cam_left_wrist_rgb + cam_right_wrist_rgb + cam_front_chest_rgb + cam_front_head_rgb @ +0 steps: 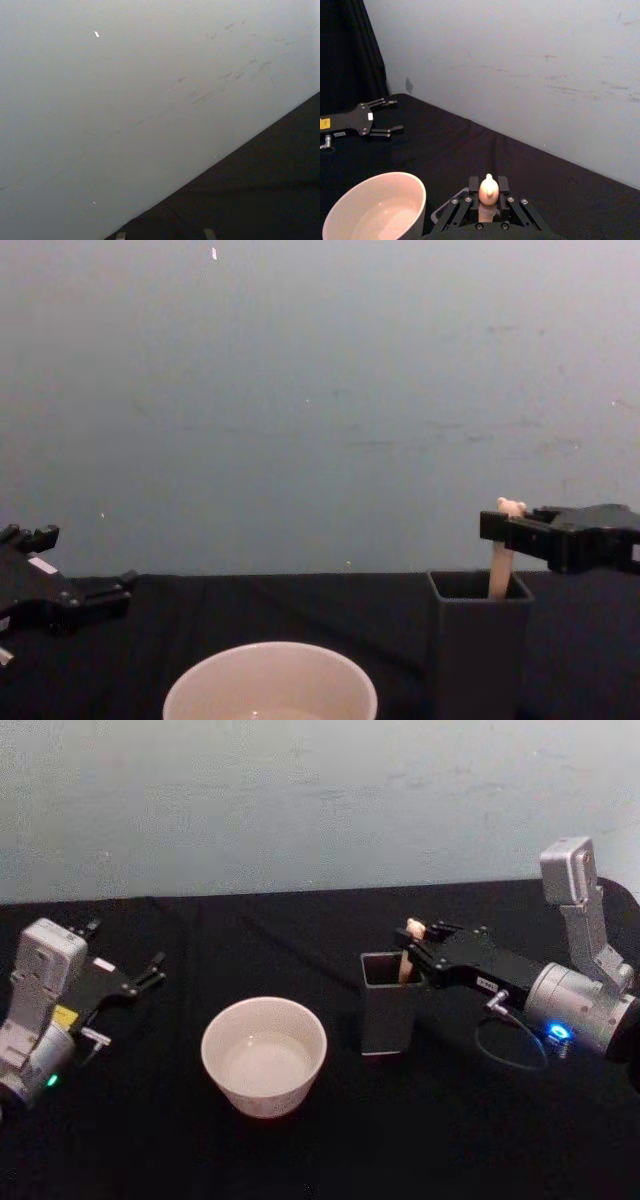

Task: Pick up the stirring spoon with one hand, stir inside the cup, then place it back in its original position.

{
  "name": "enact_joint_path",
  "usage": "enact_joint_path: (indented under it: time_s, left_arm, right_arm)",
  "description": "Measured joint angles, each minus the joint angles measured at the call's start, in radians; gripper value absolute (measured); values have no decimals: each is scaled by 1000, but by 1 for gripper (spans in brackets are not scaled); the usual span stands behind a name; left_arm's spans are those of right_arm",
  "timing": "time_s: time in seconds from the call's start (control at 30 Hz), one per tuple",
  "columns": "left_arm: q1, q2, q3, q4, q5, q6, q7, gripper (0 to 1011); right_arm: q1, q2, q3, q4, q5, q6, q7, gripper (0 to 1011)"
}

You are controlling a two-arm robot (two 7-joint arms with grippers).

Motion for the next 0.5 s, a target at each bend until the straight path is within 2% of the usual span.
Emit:
enact_joint_path:
  time_s: [0.5]
  left_arm:
    - [0,0,0,0,0,0,0,1001]
  right_arm:
    - [-2,-7,3,0,-23,11,-6,215]
